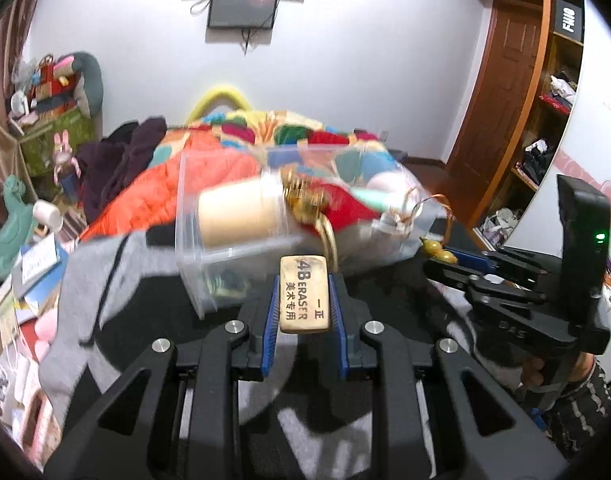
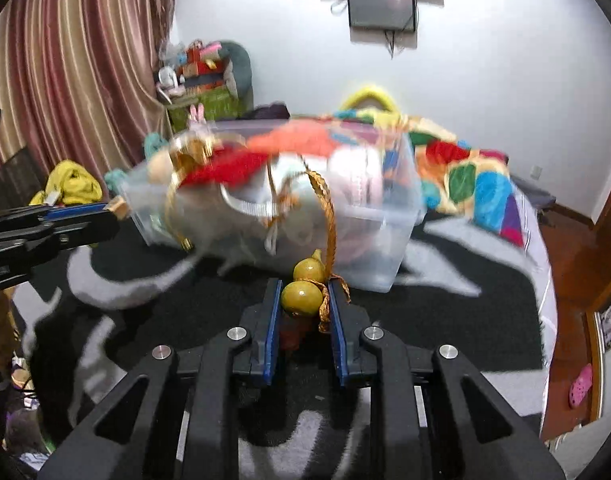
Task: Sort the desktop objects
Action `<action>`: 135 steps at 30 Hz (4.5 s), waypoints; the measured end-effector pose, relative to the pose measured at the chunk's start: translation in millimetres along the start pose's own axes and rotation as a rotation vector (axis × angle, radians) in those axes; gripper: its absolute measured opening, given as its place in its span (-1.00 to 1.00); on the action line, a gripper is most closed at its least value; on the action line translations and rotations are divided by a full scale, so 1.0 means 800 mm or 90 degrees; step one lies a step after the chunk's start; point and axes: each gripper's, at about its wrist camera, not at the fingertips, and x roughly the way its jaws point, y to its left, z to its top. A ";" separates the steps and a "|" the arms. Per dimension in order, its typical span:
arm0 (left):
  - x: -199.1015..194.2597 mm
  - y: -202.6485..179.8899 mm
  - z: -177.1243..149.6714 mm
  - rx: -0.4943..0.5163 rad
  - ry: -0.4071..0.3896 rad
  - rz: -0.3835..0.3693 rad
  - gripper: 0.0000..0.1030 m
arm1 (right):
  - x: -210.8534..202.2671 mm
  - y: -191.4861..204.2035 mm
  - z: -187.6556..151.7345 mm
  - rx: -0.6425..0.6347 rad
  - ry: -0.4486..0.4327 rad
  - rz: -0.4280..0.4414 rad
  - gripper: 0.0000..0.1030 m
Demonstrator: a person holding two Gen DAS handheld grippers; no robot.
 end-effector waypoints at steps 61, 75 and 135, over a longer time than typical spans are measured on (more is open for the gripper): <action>0.007 -0.013 0.049 0.009 -0.050 -0.009 0.53 | -0.035 0.010 0.047 0.010 -0.092 -0.040 0.49; -0.013 -0.012 0.016 -0.009 -0.043 0.033 0.83 | -0.048 0.016 0.032 0.007 -0.073 -0.072 0.64; -0.002 -0.005 -0.013 -0.062 -0.034 0.047 0.80 | -0.036 0.016 0.008 0.028 -0.026 -0.058 0.64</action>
